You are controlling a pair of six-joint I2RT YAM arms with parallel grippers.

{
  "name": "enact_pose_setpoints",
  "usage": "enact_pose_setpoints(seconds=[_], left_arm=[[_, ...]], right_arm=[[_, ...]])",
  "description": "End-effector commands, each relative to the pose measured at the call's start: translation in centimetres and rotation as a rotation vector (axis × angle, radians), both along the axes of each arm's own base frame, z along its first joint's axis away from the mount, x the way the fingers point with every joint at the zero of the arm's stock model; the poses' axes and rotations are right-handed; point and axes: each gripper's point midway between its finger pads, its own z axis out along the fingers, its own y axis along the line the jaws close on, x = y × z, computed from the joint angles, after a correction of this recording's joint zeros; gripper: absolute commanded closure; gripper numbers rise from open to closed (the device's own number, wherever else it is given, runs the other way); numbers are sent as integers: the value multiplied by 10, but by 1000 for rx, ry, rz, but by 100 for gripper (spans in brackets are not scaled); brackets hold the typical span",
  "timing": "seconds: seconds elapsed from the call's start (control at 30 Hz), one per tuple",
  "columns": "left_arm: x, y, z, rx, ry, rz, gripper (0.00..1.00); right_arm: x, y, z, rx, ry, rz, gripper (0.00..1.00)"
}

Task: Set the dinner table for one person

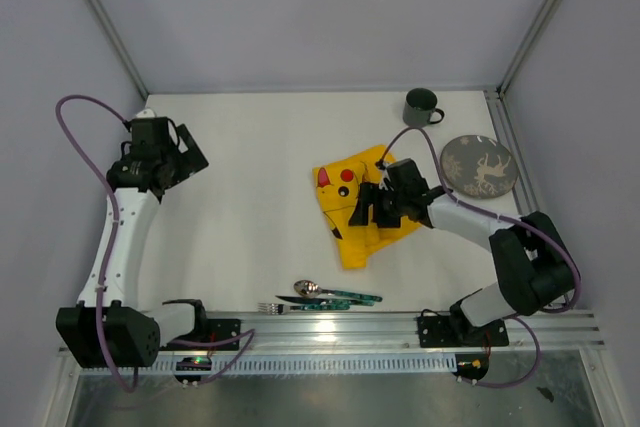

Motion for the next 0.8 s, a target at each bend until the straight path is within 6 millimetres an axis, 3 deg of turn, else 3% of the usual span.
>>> enact_pose_setpoints(seconds=[0.0, 0.33, 0.4, 0.5, 0.53, 0.63, 0.77], left_arm=[[7, -4, -6, -11, 4, -25, 1], [15, -12, -20, -47, 36, -50, 1], [15, -13, -21, -55, 38, -54, 1], [16, -17, -24, -71, 45, -63, 1], [16, -18, -25, -76, 46, -67, 1], [15, -19, -24, -81, 44, -66, 1], [12, -19, -22, -81, 37, -66, 1]], right_arm=[[1, -3, 37, -4, -65, -6, 25], [-4, -41, 115, -23, -237, -204, 21], [2, -42, 116, -17, -276, -223, 20], [13, -41, 96, -47, -277, -219, 19], [16, -40, 79, -73, -244, -213, 19], [29, -29, 50, -71, -240, -181, 20], [48, -18, 26, -84, -261, -131, 20]])
